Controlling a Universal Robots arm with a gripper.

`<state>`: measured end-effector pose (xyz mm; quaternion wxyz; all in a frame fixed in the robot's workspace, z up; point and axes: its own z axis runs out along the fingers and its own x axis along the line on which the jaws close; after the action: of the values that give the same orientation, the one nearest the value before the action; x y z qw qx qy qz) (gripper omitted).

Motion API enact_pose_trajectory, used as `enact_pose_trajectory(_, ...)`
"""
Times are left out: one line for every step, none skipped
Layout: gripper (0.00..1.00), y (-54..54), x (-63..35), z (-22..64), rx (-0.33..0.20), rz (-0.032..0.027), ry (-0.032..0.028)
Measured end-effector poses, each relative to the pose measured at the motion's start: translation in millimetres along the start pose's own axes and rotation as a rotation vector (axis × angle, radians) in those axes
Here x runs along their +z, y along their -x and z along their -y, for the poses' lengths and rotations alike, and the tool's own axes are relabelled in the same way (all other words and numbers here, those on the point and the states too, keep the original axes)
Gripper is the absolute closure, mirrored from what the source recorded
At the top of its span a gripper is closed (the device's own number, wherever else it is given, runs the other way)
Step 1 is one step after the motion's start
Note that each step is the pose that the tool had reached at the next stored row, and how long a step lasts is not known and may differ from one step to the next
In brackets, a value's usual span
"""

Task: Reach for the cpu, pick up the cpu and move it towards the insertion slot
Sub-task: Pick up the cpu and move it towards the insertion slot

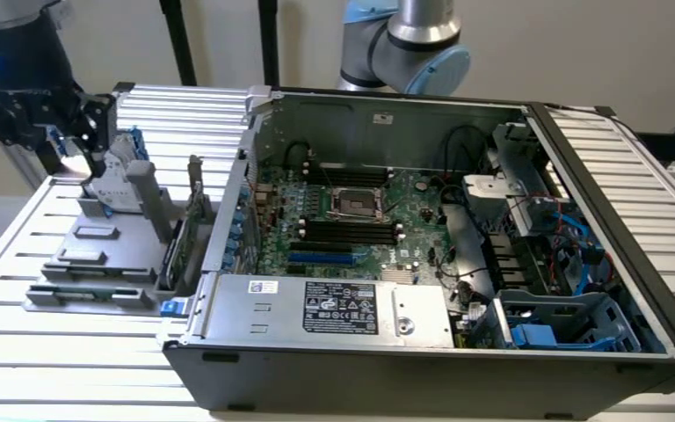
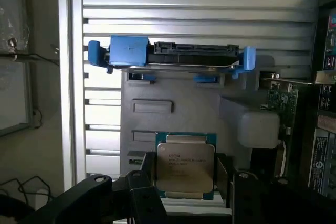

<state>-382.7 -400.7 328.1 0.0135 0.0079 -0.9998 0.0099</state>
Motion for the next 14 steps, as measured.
enact_pose_trajectory(0.45, 4.5, -4.8, 0.1, 0.000, -0.0012, 0.0000)
enact_pose_trajectory(0.45, 8.9, -9.4, 0.3, 0.000, -0.0026, -0.0001)
enact_pose_trajectory(0.45, 13.3, -14.0, 0.5, 0.000, -0.0035, 0.0001)
enact_pose_trajectory(0.45, 17.6, -18.3, 0.6, 0.000, -0.0049, 0.0002)
enact_pose_trajectory(0.45, 22.0, -21.8, 0.8, 0.000, -0.0060, 0.0005)
enact_pose_trajectory(0.45, 26.8, -25.3, 0.9, 0.000, -0.0072, 0.0008)
enact_pose_trajectory(0.45, 31.2, -28.2, 1.1, 0.000, -0.0082, 0.0012)
enact_pose_trajectory(0.45, 35.7, -31.2, 1.2, 0.000, -0.0096, 0.0015)
enact_pose_trajectory(0.45, 40.1, -34.0, 1.3, 0.000, -0.0110, 0.0017)
enact_pose_trajectory(0.45, 44.5, -36.7, 1.4, 0.000, -0.0120, 0.0021)
enact_pose_trajectory(0.45, 48.9, -39.5, 1.5, 0.000, -0.0136, 0.0024)
enact_pose_trajectory(0.45, 53.3, -42.1, 1.7, 0.000, -0.0145, 0.0029)
enact_pose_trajectory(0.45, 58.2, -45.1, 1.8, 0.000, -0.0157, 0.0033)
enact_pose_trajectory(0.45, 62.5, -47.7, 1.9, 0.000, -0.0166, 0.0038)
